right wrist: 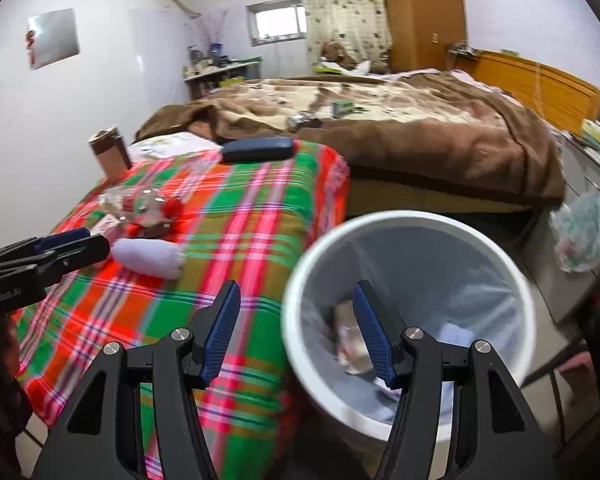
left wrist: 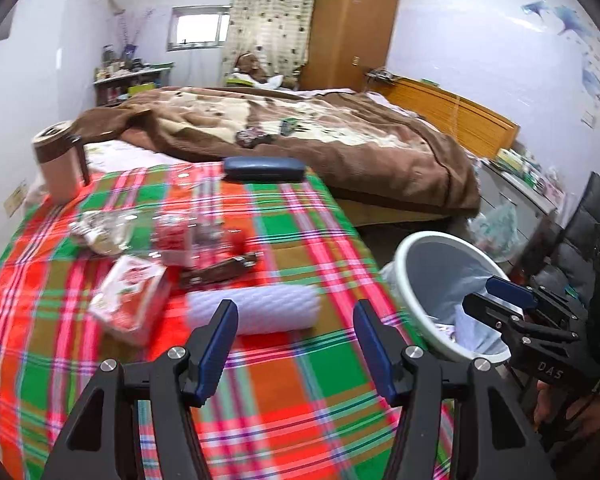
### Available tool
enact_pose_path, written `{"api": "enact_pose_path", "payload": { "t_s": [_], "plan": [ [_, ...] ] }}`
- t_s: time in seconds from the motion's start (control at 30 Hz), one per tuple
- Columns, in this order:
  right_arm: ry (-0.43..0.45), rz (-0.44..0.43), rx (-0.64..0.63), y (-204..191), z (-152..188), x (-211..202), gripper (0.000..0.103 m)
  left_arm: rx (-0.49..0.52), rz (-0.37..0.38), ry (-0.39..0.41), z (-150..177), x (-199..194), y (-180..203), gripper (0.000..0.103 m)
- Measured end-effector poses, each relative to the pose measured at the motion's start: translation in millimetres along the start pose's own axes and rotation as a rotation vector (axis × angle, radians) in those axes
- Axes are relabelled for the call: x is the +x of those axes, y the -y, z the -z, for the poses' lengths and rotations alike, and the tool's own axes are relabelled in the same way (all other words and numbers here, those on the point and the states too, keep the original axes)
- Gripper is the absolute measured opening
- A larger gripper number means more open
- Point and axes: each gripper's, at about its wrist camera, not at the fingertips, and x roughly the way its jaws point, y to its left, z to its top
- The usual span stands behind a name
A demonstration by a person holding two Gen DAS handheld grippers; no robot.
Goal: Collect trash
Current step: 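Grasp the strawberry milk carton with the left tool while the right tool grasps another foam sleeve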
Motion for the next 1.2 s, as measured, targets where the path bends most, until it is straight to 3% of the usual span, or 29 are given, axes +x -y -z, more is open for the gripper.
{"api": "enact_pose_path", "payload": {
  "t_s": [0.4,0.57,0.83,1.2],
  "plan": [
    [-0.025,-0.097,-0.154,-59,-11,28,0.060,-0.074,-0.092,-0.002,6,-9,-77,0.060],
    [-0.068,-0.124,-0.273,-90,-15,53,0.060,-0.085,-0.108,-0.041,6,0,-106,0.060],
    [-0.102,-0.197,-0.402,-127,-27,78,0.060,-0.100,-0.060,-0.077,-1,19,-131,0.066],
    [-0.236,-0.306,-0.396,-133,-31,112,0.060,-0.096,-0.042,-0.118,-14,45,-145,0.067]
  ]
}}
